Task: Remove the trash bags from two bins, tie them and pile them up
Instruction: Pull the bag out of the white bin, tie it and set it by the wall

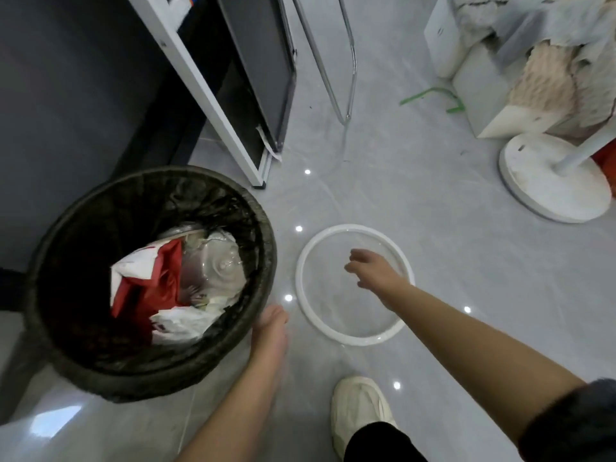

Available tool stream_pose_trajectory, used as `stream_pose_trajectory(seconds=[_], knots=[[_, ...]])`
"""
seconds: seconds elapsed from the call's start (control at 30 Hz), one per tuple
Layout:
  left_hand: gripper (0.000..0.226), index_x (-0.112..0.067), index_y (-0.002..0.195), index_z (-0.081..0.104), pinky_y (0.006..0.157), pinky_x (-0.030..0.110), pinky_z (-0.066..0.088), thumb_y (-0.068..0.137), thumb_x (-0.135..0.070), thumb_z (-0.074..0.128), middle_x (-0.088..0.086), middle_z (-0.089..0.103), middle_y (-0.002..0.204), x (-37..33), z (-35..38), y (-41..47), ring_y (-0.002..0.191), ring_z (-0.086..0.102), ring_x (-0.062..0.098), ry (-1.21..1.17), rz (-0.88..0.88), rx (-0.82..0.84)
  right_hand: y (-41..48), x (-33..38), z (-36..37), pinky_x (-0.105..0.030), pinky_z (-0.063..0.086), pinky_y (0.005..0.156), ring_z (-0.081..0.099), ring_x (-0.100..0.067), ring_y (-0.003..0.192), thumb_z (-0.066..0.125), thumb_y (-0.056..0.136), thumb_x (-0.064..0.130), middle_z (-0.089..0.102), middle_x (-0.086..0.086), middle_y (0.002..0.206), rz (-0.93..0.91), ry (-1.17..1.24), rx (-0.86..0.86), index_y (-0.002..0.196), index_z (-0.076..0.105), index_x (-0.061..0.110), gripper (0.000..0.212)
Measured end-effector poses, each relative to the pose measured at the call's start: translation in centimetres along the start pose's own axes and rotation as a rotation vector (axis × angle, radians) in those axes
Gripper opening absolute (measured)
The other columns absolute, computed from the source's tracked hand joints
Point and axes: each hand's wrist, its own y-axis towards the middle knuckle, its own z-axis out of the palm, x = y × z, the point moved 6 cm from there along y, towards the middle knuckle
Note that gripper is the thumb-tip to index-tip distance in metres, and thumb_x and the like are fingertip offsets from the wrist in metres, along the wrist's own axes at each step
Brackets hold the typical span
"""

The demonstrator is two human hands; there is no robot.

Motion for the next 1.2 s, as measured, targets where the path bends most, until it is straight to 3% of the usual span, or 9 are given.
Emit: stream_pose_trajectory(seconds=[0.17,0.3,0.4,0.53,0.67,0.77,0.87,1.03,1.2], knots=[[0.018,-0.017,0.103,0.059,0.094,0.04,0.038,0.095,-0.008,0.045,0.004,0.06,0.119,0.5,-4.7,-4.5,0.116,0.052,0.018,-0.31,-0.144,0.107,-5.1,6.2,6.0,-0.042,0.048,0.098,0.058,-0.024,0.115,0.056,0.092,0.015,0.057,-0.009,0.13,0.015,0.34,0.304,0.134,0.046,0.011,0.043],[0.022,-0.012,0.103,0.061,0.095,0.04,0.04,0.098,-0.013,0.039,0.006,0.064,0.111,-0.8,-7.8,-8.2,0.111,0.056,0.021,-0.508,-0.136,0.061,-8.7,6.9,9.6,-0.045,0.052,0.093,0.063,-0.028,0.108,0.045,0.097,0.025,0.061,-0.009,0.123,0.079,0.439,0.452,0.129,0.053,0.01,0.036],[0.027,-0.011,0.097,0.06,0.091,0.042,0.04,0.098,-0.016,0.034,0.008,0.064,0.107,-1.5,-10.1,-10.0,0.104,0.058,0.021,-0.667,-0.079,-0.013,-10.9,6.2,11.5,-0.045,0.053,0.09,0.066,-0.028,0.099,0.036,0.099,0.021,0.064,-0.009,0.106,0.121,0.479,0.471,0.116,0.059,0.012,0.03],[0.026,-0.015,0.098,0.058,0.093,0.041,0.038,0.099,-0.026,0.034,0.007,0.061,0.109,-2.8,-11.9,-11.2,0.105,0.056,0.019,-0.832,0.006,-0.061,-12.6,4.9,13.6,-0.04,0.055,0.082,0.067,-0.026,0.096,0.037,0.1,0.016,0.066,-0.011,0.107,0.14,0.521,0.514,0.115,0.055,0.012,0.024],[0.024,-0.009,0.108,0.055,0.087,0.034,0.043,0.101,-0.021,0.036,0.01,0.06,0.11,-3.4,-12.5,-11.6,0.103,0.057,0.019,-0.85,0.041,-0.066,-13.3,4.7,14.0,-0.031,0.052,0.07,0.061,-0.017,0.076,0.049,0.095,0.012,0.063,-0.006,0.085,0.108,0.471,0.475,0.099,0.058,0.012,0.01],[0.025,-0.005,0.119,0.049,0.076,0.031,0.048,0.102,-0.019,0.037,0.014,0.062,0.106,-3.1,-12.9,-12.0,0.096,0.062,0.021,-0.806,0.068,-0.106,-13.7,4.9,13.8,-0.03,0.048,0.067,0.051,-0.014,0.066,0.047,0.094,0.006,0.051,-0.004,0.071,0.098,0.476,0.426,0.079,0.053,0.012,0.017],[0.021,-0.005,0.113,0.053,0.075,0.03,0.05,0.101,-0.015,0.038,0.014,0.064,0.102,-3.3,-13.0,-13.0,0.089,0.067,0.019,-0.755,0.111,-0.093,-14.1,5.2,13.7,-0.032,0.051,0.069,0.056,-0.018,0.071,0.043,0.096,0.007,0.055,-0.007,0.077,0.131,0.519,0.398,0.083,0.053,0.01,0.016],[0.014,-0.006,0.103,0.057,0.081,0.03,0.053,0.097,-0.007,0.044,0.01,0.069,0.095,-4.8,-12.5,-15.0,0.08,0.072,0.014,-0.702,0.18,-0.001,-15.6,4.8,13.9,-0.044,0.054,0.08,0.066,-0.03,0.085,0.03,0.1,0.012,0.063,-0.019,0.097,0.275,0.691,0.398,0.119,0.039,0.004,0.023],[0.011,-0.004,0.097,0.059,0.075,0.026,0.059,0.094,-0.004,0.048,0.01,0.071,0.088,-6.3,-12.3,-15.6,0.078,0.071,0.015,-0.601,0.195,0.069,-17.0,5.3,14.8,-0.032,0.052,0.069,0.062,-0.02,0.073,0.043,0.093,0.015,0.061,-0.011,0.085,0.325,0.686,0.517,0.092,0.051,0.011,0.008]])
